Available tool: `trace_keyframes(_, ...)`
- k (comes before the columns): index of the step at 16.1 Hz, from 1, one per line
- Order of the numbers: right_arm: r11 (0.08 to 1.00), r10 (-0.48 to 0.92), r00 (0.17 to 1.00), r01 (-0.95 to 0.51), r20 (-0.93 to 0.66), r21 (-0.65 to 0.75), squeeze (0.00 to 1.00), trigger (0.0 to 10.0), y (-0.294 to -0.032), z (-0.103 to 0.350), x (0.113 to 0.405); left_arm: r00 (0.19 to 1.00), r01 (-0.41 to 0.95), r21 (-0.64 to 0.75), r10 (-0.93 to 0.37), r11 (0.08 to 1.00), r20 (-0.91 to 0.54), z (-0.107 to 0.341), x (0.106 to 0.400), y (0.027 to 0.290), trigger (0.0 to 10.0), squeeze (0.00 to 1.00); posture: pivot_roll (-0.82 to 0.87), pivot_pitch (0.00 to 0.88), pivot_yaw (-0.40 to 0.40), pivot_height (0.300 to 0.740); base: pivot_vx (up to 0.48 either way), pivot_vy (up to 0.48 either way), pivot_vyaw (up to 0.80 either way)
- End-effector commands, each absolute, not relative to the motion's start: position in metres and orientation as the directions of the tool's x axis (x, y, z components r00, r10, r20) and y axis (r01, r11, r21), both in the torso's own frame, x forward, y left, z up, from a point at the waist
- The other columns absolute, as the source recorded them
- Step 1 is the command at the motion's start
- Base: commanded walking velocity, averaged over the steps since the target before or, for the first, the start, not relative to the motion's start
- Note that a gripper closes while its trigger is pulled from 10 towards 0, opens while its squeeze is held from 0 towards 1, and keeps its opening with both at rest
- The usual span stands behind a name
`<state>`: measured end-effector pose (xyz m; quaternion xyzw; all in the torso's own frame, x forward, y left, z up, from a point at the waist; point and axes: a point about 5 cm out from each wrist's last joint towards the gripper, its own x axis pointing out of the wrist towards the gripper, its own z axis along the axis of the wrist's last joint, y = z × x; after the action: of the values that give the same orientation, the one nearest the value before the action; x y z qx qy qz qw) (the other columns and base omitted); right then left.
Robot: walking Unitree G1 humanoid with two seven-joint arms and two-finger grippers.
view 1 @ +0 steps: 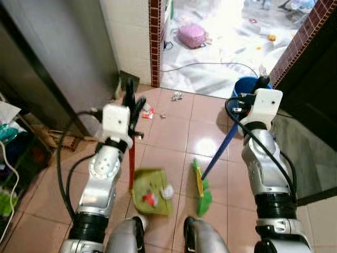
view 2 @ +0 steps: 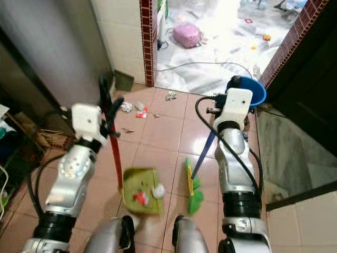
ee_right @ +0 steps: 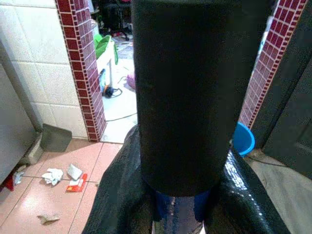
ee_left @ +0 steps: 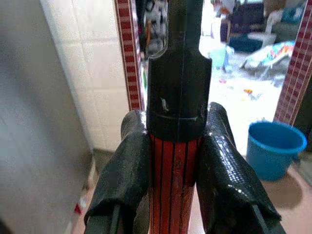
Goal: Sweep floor
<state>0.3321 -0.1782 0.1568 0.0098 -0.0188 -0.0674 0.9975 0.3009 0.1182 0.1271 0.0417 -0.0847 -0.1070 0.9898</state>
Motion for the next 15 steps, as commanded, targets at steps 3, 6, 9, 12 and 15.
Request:
trace_keyframes(3,0.987,-0.138,0.990,0.136,0.024,0.082,0.00,10.0,-0.181,0.165,0.336,0.961,0.192,0.131,-0.213,0.973,0.174,0.125,0.312,0.113,10.0,0.00,-0.09,0.162,-0.001,0.740,0.000,0.000,0.00)
trace_keyframes(6,0.983,-0.166,0.984,0.170,-0.065,0.075,0.00,10.0,-0.185,0.157,0.336,0.971,0.175,0.153,-0.197,0.973,0.138,0.112,0.324,0.107,10.0,0.00,-0.11,0.160,0.003,0.740,0.000,0.000,0.00)
trace_keyframes(9,0.976,-0.165,0.974,0.184,-0.158,0.114,0.00,10.0,-0.184,0.152,0.336,0.980,0.109,0.169,-0.134,0.980,0.146,0.109,0.331,0.108,10.0,0.00,-0.12,0.160,0.003,0.740,0.000,0.000,0.00)
trace_keyframes(12,0.953,-0.151,0.971,0.193,-0.185,0.235,0.00,10.0,-0.180,0.161,0.340,0.977,0.107,0.180,-0.137,0.978,0.161,0.107,0.334,0.105,10.0,0.00,-0.12,0.158,0.001,0.740,0.000,0.000,0.00)
trace_keyframes(15,0.889,-0.128,0.979,0.185,-0.160,0.418,0.00,10.0,-0.174,0.172,0.344,0.976,0.104,0.180,-0.135,0.978,0.170,0.105,0.335,0.103,10.0,0.00,-0.12,0.159,-0.002,0.740,0.000,0.000,0.00)
